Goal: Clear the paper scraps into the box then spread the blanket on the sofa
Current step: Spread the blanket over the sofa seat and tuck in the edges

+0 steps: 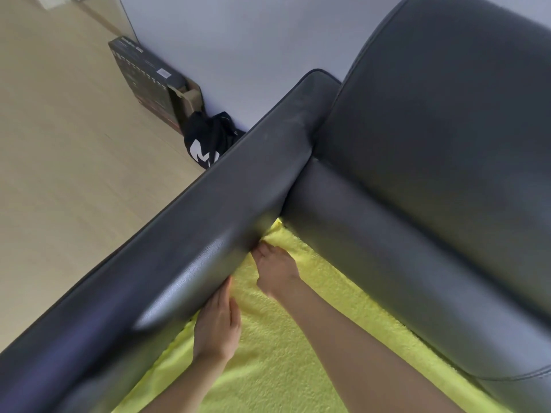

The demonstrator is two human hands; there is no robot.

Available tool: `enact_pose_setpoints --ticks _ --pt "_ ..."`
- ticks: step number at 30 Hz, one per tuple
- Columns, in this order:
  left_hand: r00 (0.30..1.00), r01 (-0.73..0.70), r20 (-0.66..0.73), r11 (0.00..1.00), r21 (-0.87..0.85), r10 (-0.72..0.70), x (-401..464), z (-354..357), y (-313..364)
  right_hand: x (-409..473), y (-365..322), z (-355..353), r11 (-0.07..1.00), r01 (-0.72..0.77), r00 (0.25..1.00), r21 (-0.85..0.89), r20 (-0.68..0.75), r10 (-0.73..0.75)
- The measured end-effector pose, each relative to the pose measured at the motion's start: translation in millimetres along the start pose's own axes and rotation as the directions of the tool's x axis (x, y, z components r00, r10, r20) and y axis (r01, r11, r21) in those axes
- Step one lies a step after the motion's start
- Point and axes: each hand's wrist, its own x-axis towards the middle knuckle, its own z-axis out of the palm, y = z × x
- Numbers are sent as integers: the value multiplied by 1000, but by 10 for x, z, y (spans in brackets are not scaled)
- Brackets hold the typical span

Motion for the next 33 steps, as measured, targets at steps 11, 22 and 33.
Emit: enact_pose_setpoints --ticks 11,22,33 --pt "998 30 44 990 139 -36 52 69 -71 205 -180 121 936 -50 962 -349 236 140" --pt "948 -311 113 943 120 299 -532 -280 -679 -327 -422 392 977 139 989 -160 -18 -144" --pt "978 -202 83 969 140 192 -711 -367 -668 -449 -1007 532 982 189 955 -16 -232 -187"
